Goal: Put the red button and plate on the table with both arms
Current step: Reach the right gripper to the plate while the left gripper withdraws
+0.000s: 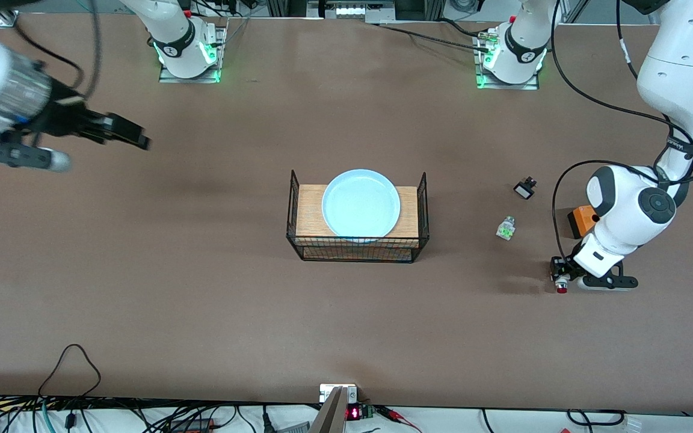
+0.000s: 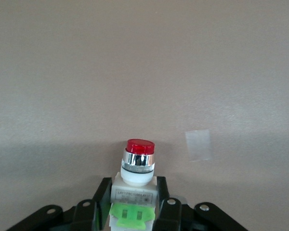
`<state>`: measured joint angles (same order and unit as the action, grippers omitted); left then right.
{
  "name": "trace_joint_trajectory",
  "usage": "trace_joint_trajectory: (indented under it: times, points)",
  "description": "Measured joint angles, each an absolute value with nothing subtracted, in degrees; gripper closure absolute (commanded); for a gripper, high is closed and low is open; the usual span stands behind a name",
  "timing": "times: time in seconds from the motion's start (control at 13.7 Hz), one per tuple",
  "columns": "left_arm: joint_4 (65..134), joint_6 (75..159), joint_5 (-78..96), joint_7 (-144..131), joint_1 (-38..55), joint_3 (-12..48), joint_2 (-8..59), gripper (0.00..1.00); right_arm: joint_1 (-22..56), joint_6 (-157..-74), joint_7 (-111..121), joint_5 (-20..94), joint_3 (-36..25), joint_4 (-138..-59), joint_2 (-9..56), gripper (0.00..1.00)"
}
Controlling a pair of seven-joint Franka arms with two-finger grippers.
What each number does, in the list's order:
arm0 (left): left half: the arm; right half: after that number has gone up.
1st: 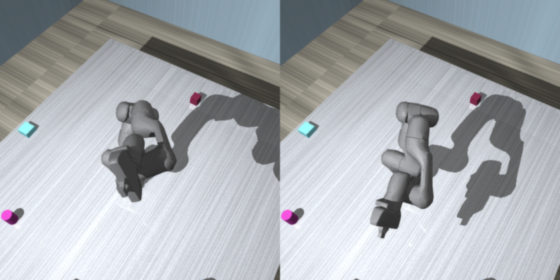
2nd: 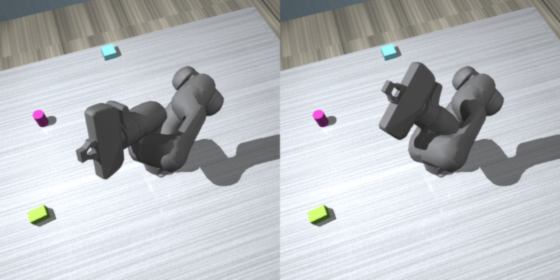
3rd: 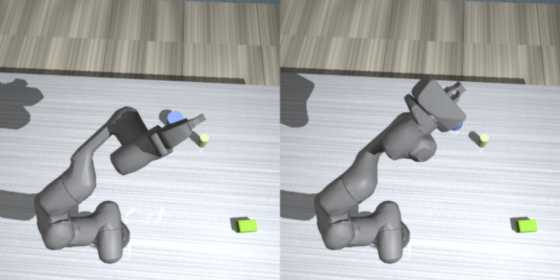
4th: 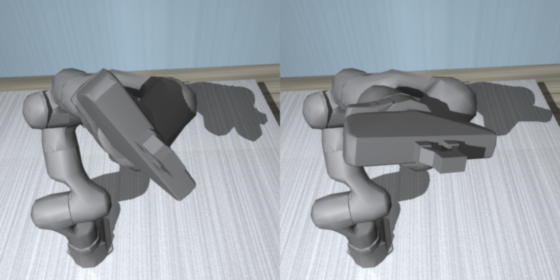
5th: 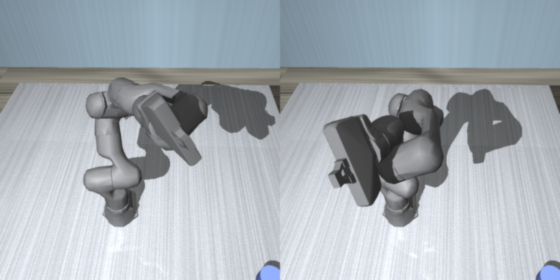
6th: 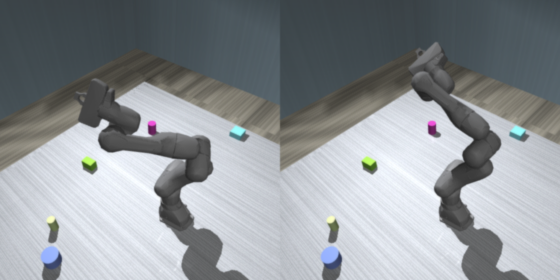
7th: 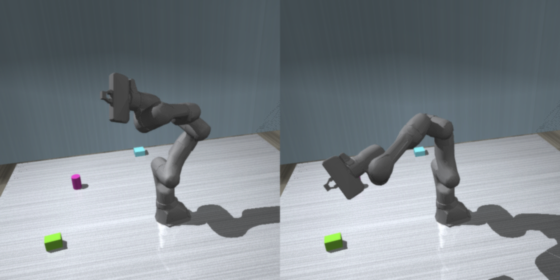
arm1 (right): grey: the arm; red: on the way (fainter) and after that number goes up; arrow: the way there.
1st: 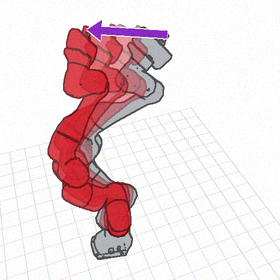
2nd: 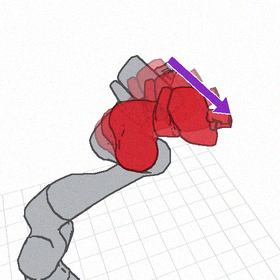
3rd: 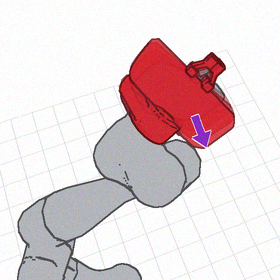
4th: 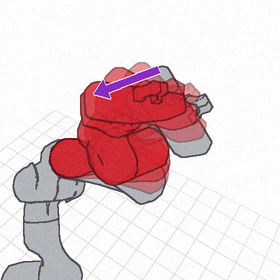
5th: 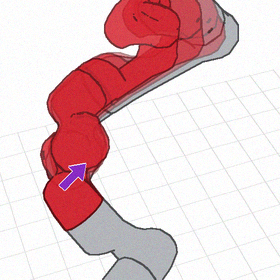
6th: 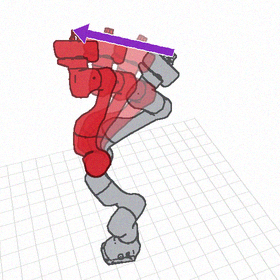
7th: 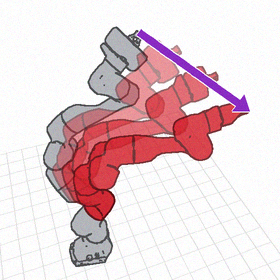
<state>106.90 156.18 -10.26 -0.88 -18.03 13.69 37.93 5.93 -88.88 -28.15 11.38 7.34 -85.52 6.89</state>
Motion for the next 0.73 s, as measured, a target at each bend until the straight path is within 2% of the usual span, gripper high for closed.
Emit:
trace_joint_trajectory:
  times: [0.15,0.29,0.36,0.44,0.73]
  points:
    - [106.5,156.2,-10.3,-0.9,-17.4,13.7,38.2,0.43,10.6,-94.6,-36.0,11.4,7.5,-85.6,9.2,0.00]
    - [106.3,156.2,-10.3,-0.9,-17.1,13.7,38.3,0.33,14.5,-100.3,-43.0,11.4,7.5,-85.7,11.7,0.00]
    - [106.3,156.3,-10.3,-0.9,-17.0,13.7,38.3,0.21,16.3,-103.4,-46.2,11.4,7.5,-85.7,13.1,0.00]
    - [106.2,156.4,-10.3,-0.9,-16.8,13.7,38.3,0.00,18.1,-106.2,-49.4,11.4,7.5,-85.7,14.5,0.00]
    - [102.7,154.3,-10.3,-0.9,-16.7,13.5,35.6,0.00,24.6,-114.2,-62.8,10.7,7.5,-85.8,20.1,0.00]
